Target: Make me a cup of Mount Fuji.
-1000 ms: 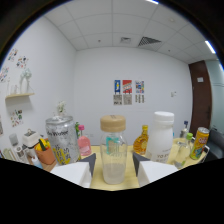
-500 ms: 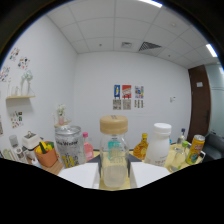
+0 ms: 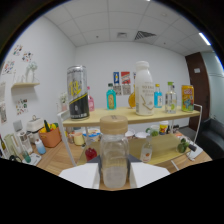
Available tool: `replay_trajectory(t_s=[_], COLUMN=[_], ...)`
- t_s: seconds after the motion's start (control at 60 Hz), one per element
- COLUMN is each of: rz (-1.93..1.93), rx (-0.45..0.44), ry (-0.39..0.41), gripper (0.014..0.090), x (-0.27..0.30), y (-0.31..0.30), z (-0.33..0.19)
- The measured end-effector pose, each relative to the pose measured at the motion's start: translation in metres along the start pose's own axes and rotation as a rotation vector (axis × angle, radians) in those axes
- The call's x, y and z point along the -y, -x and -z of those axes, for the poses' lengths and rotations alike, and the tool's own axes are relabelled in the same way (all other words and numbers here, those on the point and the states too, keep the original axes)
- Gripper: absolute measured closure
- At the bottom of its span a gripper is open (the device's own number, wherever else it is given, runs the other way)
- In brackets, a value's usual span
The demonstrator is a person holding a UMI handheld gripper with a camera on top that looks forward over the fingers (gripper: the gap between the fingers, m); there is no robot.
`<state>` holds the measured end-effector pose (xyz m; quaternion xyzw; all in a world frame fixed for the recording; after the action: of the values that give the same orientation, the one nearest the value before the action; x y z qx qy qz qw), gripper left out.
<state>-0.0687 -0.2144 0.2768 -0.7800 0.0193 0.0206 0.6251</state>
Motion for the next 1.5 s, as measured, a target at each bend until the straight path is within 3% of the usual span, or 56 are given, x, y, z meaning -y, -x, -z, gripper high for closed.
replay_trajectory(t_s=[0.233,0.4,0.85,1.0,1.3,1.5], rz=[-0.215,-0.650,-1.633,-1.811,-1.679,-1.018], rx=[0.031,0.097,0.286,0.311,0.319,0.259], ry=[0.143,0.193,0.139,0.116,0.143,0.034], gripper=[0.0642,0.0643,0.0646,0.0645,0.0644,0.0642], x=[-0.117,-0.151,-0.130,-0.129,-0.119,-0.072], y=[-0.007,-0.004,-0.003,-0.011,-0.005,-0.005], z=[-0.012,-0.018,-0.032,-0.035,-0.024,-0.007])
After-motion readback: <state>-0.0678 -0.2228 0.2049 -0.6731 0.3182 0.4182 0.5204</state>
